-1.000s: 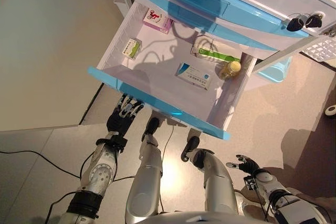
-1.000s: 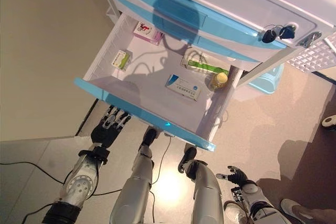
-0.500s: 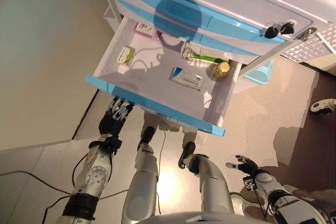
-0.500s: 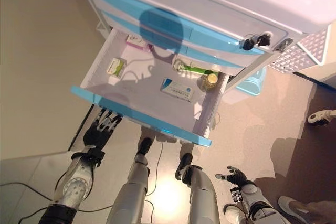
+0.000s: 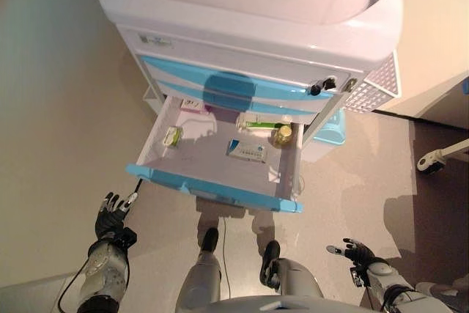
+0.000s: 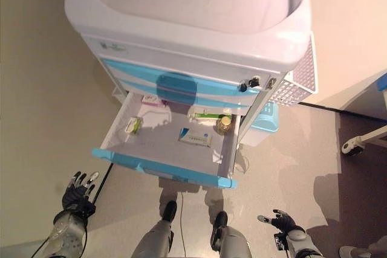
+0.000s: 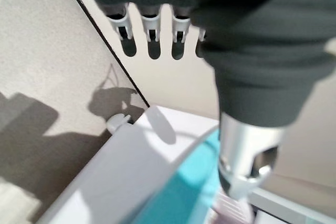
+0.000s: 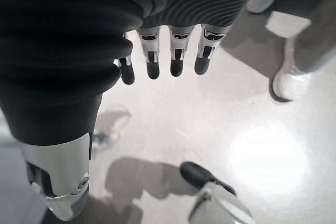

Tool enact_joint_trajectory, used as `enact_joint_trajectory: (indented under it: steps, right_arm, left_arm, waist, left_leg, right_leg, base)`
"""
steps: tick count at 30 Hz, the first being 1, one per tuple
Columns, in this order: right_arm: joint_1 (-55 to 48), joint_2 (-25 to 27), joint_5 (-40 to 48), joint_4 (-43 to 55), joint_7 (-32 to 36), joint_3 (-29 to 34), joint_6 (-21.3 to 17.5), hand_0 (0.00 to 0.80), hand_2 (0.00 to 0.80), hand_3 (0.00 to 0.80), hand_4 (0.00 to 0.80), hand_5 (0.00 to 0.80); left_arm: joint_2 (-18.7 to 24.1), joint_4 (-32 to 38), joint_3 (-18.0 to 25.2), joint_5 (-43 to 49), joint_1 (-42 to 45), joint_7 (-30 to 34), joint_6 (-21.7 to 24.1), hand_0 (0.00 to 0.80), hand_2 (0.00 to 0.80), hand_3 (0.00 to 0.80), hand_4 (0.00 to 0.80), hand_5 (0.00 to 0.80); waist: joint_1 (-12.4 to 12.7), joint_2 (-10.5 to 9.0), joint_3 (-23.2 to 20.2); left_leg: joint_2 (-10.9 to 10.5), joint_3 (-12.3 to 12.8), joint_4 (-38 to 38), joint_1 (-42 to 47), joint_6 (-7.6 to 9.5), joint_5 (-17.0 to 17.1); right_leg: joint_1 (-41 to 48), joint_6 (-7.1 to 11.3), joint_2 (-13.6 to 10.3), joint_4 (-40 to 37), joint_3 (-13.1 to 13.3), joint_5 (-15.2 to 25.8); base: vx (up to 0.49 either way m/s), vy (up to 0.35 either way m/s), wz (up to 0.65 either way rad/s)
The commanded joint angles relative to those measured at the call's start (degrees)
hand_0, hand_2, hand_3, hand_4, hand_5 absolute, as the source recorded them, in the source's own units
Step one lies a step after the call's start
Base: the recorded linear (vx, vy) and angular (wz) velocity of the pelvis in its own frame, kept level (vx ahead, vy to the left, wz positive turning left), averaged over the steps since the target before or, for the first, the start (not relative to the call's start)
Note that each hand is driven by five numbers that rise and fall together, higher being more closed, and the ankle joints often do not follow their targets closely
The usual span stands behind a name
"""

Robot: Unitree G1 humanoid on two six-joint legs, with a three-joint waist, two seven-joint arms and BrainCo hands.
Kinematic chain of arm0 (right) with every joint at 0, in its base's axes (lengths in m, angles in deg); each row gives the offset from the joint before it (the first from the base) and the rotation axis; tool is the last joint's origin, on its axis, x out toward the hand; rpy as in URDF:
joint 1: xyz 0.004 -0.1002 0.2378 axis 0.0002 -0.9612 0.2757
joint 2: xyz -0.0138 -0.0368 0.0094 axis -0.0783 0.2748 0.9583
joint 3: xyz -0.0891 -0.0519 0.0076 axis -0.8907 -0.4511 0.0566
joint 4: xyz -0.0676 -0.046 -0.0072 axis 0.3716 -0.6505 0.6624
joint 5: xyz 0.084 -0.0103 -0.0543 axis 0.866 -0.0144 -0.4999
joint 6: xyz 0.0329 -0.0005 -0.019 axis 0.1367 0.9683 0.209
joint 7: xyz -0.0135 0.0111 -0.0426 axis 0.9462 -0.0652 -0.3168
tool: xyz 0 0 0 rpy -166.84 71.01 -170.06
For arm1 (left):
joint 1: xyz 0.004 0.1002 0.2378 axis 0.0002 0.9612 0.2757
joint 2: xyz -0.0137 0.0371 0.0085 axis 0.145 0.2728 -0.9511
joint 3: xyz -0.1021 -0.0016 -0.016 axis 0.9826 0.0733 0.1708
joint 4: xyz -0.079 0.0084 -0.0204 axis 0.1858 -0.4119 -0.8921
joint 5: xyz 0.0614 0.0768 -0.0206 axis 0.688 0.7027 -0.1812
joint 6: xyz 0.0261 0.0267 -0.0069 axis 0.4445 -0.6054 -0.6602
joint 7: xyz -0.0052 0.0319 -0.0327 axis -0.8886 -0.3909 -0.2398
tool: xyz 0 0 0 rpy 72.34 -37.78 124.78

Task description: Open the drawer and pick up the medicine

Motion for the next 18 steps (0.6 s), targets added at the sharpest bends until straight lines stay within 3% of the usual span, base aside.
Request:
enact_joint_trajectory:
  steps: [1,8,17,18]
  right_arm:
    - [0.27,3.03,-0.94,-1.07,-0.82,0.12,0.32,0.0,0.0,0.0,0.0,0.0]
    - [-0.38,2.46,-0.21,0.53,-1.03,0.59,-0.33,0.0,0.0,0.0,0.0,0.0]
    - [-0.56,3.17,2.22,6.47,-1.51,1.44,-1.92,0.0,0.0,0.0,0.0,0.0]
    - [-0.08,4.07,2.82,11.08,-1.93,1.25,-2.51,0.0,0.0,0.0,0.0,0.0]
  left_arm:
    - [1.99,-6.73,1.23,8.54,-0.96,-1.33,0.38,0.0,0.0,0.0,0.0,0.0]
    - [1.68,-22.76,-2.37,19.39,-1.06,-0.35,-2.32,0.0,0.0,0.0,0.0,0.0]
    - [1.76,-30.57,-5.98,29.16,-1.6,-1.12,-3.69,0.0,0.0,0.0,0.0,0.0]
    - [1.65,-31.72,-6.84,31.3,-1.56,-1.18,-4.17,0.0,0.0,0.0,0.0,0.0]
  waist:
    - [-1.66,-0.77,-0.01]
    - [-3.11,-0.77,-3.62]
    - [-4.41,-0.83,-5.76]
    - [-4.72,-0.82,-5.95]
  left_leg:
    - [-3.98,0.03,-4.17,0.78,3.21,4.02]
    - [-3.34,3.41,-8.47,8.46,3.67,3.01]
    - [-3.05,6.25,-10.13,12.46,4.04,2.04]
    - [-3.05,6.9,-10.22,13.02,4.15,1.77]
  right_leg:
    - [6.69,2.72,1.68,-8.66,-0.48,4.62]
    - [12.0,3.84,2.3,-12.75,3.11,6.13]
    - [14.56,4.58,1.99,-14.7,5.93,7.14]
    - [14.69,4.72,1.87,-15.05,6.79,7.52]
  base:
    - [0.116,0.057,-0.28]
    - [0.098,0.048,-0.29]
    - [0.026,0.033,-0.18]
    - [0.022,0.039,-0.18]
